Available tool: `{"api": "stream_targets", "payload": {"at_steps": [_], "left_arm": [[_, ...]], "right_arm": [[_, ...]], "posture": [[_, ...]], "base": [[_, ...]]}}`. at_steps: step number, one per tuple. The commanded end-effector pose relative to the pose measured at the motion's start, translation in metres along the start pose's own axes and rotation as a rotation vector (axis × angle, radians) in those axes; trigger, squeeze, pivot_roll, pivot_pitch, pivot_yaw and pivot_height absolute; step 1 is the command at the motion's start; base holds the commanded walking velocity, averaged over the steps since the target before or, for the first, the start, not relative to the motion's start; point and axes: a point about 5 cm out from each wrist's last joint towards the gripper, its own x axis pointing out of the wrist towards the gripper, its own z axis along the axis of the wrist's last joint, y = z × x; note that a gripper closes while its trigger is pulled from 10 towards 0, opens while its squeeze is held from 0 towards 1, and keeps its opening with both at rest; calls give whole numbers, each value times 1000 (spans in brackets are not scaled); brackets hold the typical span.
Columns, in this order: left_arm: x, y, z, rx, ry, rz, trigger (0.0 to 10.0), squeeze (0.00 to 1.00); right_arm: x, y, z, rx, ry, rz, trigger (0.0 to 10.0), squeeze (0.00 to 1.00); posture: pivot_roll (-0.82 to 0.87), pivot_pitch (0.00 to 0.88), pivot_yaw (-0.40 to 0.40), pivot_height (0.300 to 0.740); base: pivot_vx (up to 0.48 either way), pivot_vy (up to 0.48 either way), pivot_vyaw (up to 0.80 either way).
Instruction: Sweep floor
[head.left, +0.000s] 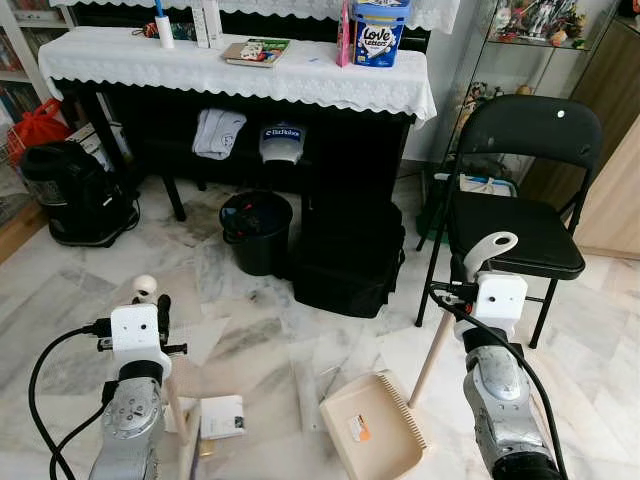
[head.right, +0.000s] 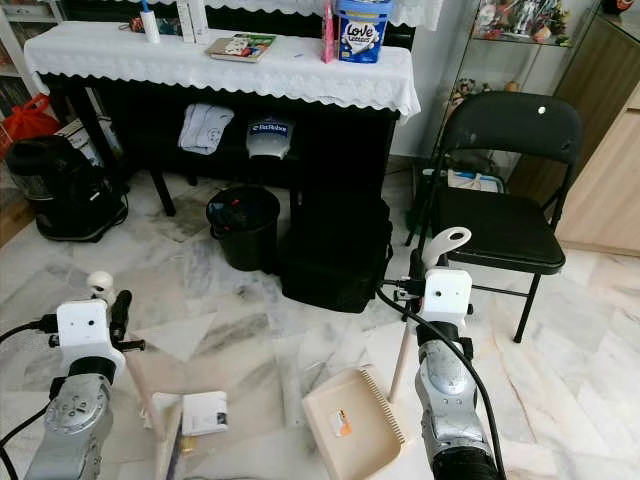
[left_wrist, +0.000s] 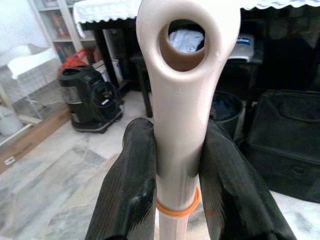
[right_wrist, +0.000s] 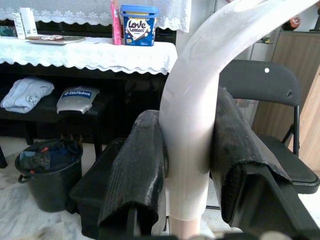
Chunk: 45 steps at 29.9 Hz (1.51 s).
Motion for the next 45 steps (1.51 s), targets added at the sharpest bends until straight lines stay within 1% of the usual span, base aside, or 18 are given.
{"api": "stream_targets", "payload": {"at_steps": [1,11,14,16,22,23,28,30,34,37,39,40,42,45], "left_arm": [[4,-4,13,-20,-67,-20,10000,0],[4,-10,17,-42,-77,-62,10000,0],[2,-16,17,-69,-77,-97,10000,0],[2,-17,17,-68,-76,-100,10000,0],[3,-12,16,-33,-74,-69,10000,0],[3,-11,17,-16,-79,-61,10000,0],[4,-2,23,5,-118,17,10000,0],[4,-2,27,17,-142,27,10000,0],[4,-5,31,16,-154,20,10000,0],[4,-8,30,2,-151,5,10000,0],[4,-18,32,-41,-150,-48,10000,0],[4,-20,33,-47,-153,-59,10000,0],[5,-24,35,-62,-158,-63,10000,0],[6,-24,35,-85,-158,-45,10000,0]], "right_arm": [[5,-1,10,4,-54,-3,10000,0],[5,2,10,8,-55,5,10000,0],[5,2,10,9,-55,6,10000,0],[5,2,10,8,-56,6,10000,0],[5,2,10,8,-53,3,10000,0],[4,1,10,8,-53,0,10000,0],[4,0,10,5,-58,-16,10000,0],[4,-2,11,-2,-67,-34,10000,0],[3,-5,12,-13,-74,-52,10000,0],[2,-8,12,-22,-71,-78,10000,0],[1,-9,11,-22,-67,-84,10000,0],[2,-9,11,-21,-67,-83,10000,0],[2,-8,11,-6,-65,-89,10000,0],[4,-6,12,-3,-63,-88,10000,0]], "posture": [[-16,0,-29,740],[-12,0,-29,740],[-11,0,-29,740],[-11,0,-29,740],[-15,0,-28,740],[-13,0,-27,740],[-15,0,-27,740],[-15,0,-27,740],[-17,0,-24,740],[-21,0,-22,740],[-21,0,-22,740],[-21,0,-22,740],[-21,0,-22,740],[-21,0,-22,740]], "base": [[0,0,0],[0,0,0],[0,0,0],[0,0,0],[0,0,0],[0,0,0],[0,0,0],[0,0,0],[0,0,0],[0,0,0],[0,0,0],[0,0,0],[0,0,0],[0,0,0]]}}
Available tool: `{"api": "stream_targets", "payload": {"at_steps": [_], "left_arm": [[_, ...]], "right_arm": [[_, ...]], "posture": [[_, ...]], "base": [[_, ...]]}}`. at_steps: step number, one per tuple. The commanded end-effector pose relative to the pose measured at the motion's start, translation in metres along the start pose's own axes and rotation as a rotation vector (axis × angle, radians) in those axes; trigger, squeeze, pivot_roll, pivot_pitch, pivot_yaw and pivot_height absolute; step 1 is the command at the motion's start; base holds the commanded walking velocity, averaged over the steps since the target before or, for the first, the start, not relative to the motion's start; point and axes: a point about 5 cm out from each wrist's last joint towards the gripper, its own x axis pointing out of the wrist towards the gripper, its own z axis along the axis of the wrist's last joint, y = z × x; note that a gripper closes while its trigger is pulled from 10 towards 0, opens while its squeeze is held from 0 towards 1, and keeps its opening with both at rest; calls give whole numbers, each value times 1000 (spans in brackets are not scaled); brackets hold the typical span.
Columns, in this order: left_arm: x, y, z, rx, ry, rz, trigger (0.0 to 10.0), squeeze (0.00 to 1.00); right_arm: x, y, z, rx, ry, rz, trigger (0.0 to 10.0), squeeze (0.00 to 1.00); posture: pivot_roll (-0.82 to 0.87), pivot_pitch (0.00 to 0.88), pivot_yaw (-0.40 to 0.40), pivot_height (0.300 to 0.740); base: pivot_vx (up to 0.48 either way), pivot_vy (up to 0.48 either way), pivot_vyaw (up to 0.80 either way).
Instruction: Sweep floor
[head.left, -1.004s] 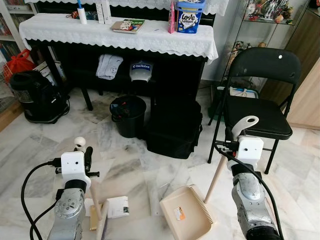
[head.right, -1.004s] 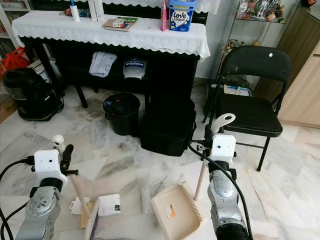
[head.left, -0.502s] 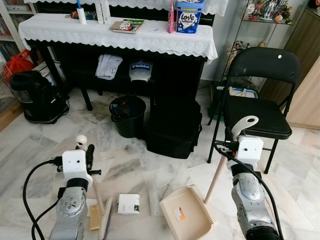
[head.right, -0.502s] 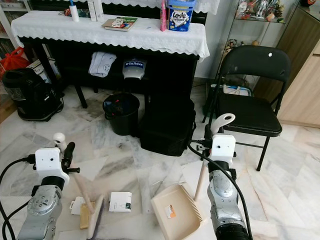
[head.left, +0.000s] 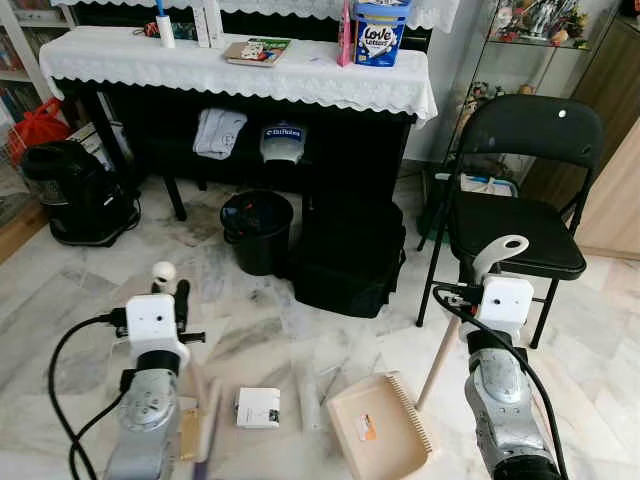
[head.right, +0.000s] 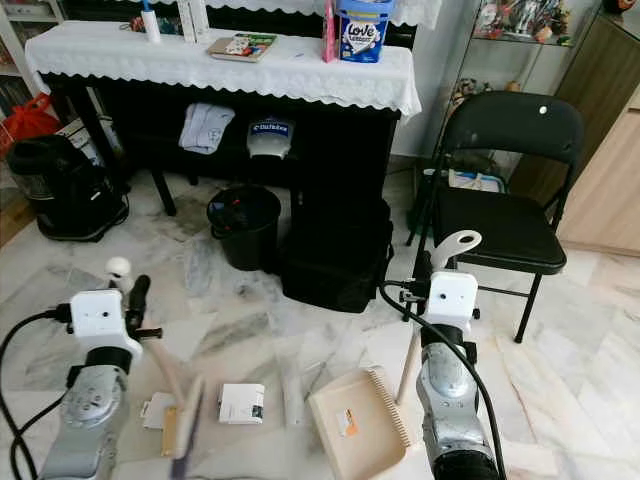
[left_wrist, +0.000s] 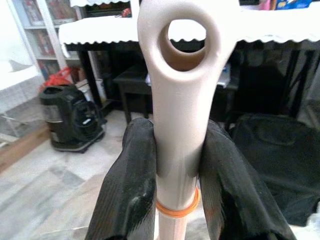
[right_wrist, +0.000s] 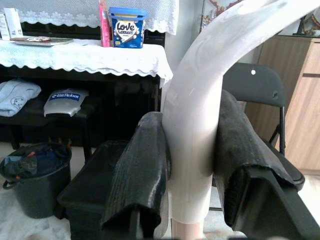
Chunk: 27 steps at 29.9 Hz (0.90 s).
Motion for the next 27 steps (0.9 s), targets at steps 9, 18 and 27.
{"api": "stream_targets", "payload": {"at_steps": [9,18,27], "left_arm": [[6,3,13,-48,-58,21,10000,0],[5,3,13,-54,-63,19,10000,0],[6,5,12,-49,-59,19,10000,0]], "right_arm": [[8,-1,13,9,-63,-4,10000,0],[8,1,13,6,-62,9,10000,0],[8,4,13,0,-63,25,10000,0]], "posture": [[-24,0,-25,740],[-22,0,-27,740],[-19,0,-26,740]], "base": [[0,0,-800],[0,0,-800],[0,0,-800]]}}
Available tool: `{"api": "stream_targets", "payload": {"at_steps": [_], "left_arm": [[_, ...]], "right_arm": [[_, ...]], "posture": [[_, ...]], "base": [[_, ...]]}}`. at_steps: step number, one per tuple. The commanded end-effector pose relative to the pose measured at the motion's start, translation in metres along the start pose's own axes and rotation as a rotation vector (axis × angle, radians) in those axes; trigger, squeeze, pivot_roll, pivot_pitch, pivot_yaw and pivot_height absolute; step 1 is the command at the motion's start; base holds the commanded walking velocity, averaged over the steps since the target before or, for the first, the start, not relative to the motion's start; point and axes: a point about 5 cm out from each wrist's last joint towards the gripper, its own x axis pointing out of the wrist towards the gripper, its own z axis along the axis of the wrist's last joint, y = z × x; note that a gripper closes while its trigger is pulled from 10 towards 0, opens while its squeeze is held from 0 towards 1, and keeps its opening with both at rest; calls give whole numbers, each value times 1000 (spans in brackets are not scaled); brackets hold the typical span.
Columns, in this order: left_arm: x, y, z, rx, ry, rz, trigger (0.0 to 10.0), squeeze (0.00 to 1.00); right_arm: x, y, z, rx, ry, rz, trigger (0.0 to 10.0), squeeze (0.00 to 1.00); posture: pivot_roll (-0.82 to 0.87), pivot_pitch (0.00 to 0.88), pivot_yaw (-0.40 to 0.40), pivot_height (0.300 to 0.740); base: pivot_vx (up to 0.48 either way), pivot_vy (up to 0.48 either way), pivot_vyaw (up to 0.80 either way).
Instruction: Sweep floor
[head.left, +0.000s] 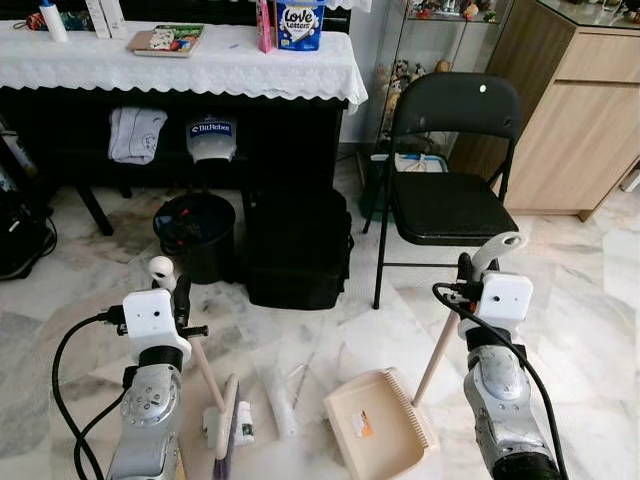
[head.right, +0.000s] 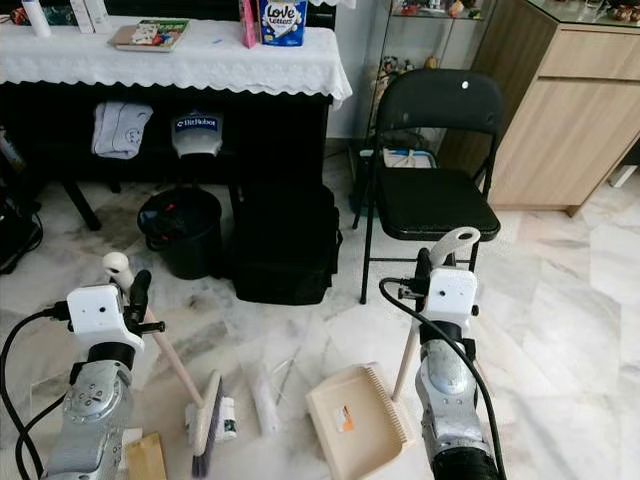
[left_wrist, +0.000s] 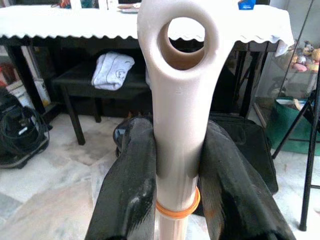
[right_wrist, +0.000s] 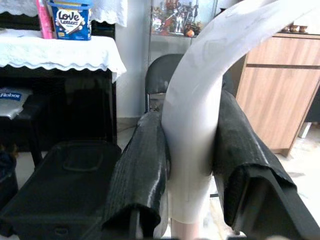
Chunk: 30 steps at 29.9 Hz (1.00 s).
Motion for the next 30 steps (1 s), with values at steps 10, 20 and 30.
{"api": "stream_targets", "payload": {"at_steps": [10,20,30], "left_arm": [[4,0,11,-5,-54,-9,10000,0],[5,0,11,4,-54,-5,10000,0],[4,0,10,6,-51,-6,10000,0]], "right_arm": [[4,2,9,-13,-55,16,10000,0],[4,1,8,-15,-51,13,10000,0],[4,3,9,-9,-54,21,10000,0]], "posture": [[-19,0,-26,740],[-19,0,-28,740],[-19,0,-28,740]], "base": [[0,0,-240],[0,0,0],[0,0,0]]}}
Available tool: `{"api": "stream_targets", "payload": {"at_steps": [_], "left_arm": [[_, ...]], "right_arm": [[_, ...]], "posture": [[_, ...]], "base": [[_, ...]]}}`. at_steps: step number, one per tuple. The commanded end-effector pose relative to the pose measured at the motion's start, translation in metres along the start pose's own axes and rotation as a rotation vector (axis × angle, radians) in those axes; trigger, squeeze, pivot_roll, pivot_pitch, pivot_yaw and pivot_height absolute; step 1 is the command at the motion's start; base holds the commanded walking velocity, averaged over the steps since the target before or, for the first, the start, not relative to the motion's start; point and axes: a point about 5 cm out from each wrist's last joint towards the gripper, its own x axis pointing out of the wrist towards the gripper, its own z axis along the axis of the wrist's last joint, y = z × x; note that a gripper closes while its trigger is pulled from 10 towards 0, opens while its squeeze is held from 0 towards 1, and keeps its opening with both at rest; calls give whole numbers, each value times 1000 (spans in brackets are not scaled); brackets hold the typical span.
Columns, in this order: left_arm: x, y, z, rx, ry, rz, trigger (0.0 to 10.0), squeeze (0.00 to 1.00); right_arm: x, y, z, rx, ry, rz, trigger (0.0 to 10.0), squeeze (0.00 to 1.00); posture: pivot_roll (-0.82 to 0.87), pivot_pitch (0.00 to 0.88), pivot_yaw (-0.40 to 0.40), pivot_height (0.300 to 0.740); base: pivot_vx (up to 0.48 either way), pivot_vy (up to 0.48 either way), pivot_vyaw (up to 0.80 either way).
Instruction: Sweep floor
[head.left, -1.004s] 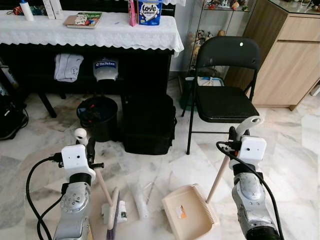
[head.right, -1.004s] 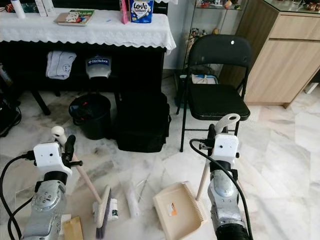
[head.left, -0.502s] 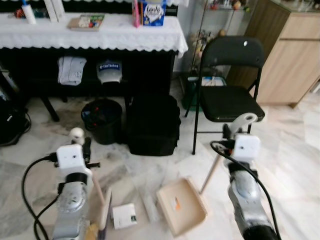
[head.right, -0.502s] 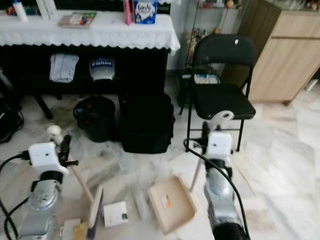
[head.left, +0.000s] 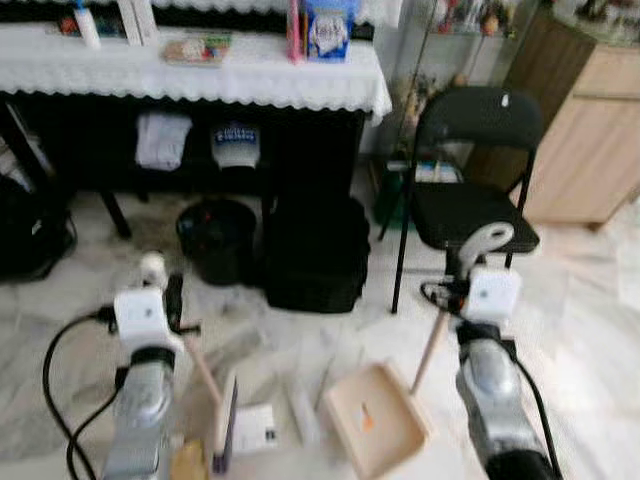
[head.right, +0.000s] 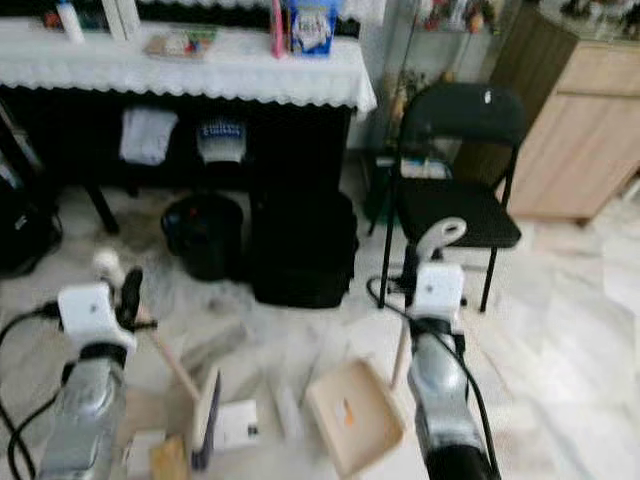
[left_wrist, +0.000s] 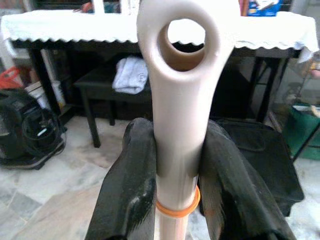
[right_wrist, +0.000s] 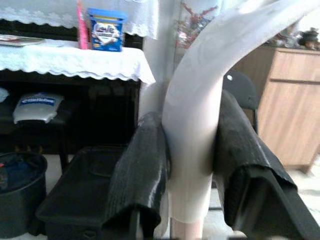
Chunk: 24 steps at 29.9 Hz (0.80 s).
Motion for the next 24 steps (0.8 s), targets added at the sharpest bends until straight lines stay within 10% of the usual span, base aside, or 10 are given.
{"api": "stream_targets", "payload": {"at_steps": [1,24], "left_arm": [[4,-5,10,-1,-46,-15,10000,0],[2,-5,9,-4,-50,-7,10000,0]], "right_arm": [[3,-6,6,-1,-31,-18,10000,0],[4,-8,7,-8,-33,-11,10000,0]], "posture": [[-20,0,-29,740],[-21,0,-34,740]], "base": [[0,0,0],[0,-227,0]]}}
